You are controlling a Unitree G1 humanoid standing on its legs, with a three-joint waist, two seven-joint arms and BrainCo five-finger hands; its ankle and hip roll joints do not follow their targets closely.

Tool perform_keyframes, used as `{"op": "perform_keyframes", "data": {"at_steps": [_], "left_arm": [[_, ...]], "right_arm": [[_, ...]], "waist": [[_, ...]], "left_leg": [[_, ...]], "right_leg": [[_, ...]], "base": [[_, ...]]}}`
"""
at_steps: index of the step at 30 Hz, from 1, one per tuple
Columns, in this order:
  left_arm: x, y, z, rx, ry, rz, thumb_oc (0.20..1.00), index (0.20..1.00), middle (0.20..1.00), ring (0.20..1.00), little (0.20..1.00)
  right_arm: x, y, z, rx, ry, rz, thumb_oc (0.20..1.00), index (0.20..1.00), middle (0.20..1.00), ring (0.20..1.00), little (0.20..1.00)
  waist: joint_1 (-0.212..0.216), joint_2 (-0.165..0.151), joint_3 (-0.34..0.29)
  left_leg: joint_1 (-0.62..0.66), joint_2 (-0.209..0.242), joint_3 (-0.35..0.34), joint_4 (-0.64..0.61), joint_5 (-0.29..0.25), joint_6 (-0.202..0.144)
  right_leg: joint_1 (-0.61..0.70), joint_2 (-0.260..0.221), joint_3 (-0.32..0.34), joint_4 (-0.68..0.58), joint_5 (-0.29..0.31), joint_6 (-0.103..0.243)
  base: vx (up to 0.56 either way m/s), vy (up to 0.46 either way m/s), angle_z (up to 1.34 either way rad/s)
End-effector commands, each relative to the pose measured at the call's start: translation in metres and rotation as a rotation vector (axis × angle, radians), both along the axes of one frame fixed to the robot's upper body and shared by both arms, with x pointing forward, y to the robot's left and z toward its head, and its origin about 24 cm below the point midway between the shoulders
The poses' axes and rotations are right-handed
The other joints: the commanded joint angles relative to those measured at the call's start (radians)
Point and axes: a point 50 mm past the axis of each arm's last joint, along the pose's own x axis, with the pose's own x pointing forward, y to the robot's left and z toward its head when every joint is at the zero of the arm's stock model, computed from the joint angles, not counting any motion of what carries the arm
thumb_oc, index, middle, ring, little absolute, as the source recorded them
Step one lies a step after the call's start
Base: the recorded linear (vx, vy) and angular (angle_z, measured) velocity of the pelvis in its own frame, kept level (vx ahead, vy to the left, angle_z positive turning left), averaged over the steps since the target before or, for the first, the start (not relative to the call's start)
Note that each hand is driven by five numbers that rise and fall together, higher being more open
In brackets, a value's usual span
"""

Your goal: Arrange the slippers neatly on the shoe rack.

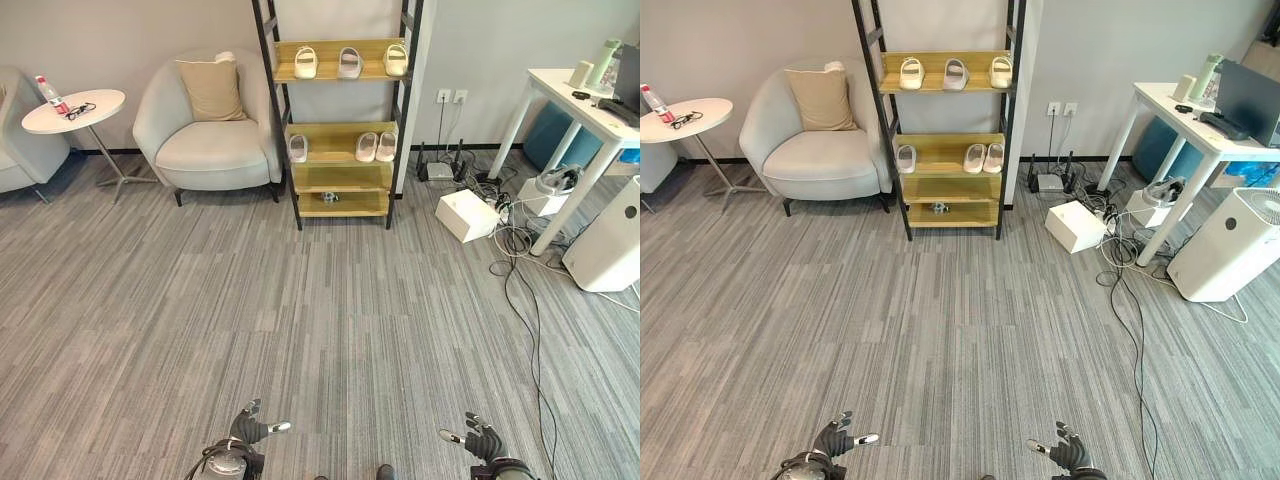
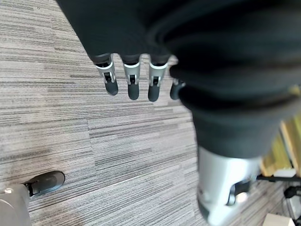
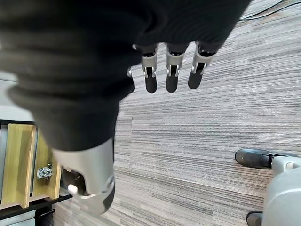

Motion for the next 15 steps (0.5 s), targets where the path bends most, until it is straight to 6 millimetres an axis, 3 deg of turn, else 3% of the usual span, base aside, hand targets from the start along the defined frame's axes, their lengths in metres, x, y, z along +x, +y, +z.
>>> {"op": "perform_keyframes", "data": {"at_steps": [1,15], "left_arm": [[0.017,0.012,0.007,0.036,-0.043,0.016,1.0,1.0,1.0,1.0,1.0],[0.016,0.007,0.005,-0.01,-0.05,0.084,1.0,1.0,1.0,1.0,1.0]], "right_arm": [[0.012,-0.002,0.008,-0.019,-0.058,0.021,1.0,1.0,1.0,1.0,1.0],[0.016,0.009,0.005,-0.003,-0.043,0.078,1.0,1.0,1.0,1.0,1.0]], "waist": [[-0.005,-0.038,-0.021],[-0.014,-0.039,-0.023]], "left_leg": [[0.001,0.029,0.015,-0.007,-0.026,-0.071],[0.016,0.03,0.027,-0.007,-0.029,-0.069]], "right_leg": [[0.008,-0.077,0.019,0.001,-0.013,0.13],[0.019,-0.074,0.034,0.001,-0.017,0.129]], "base": [[0.0,0.004,-0.11],[0.0,-0.001,-0.09]]}}
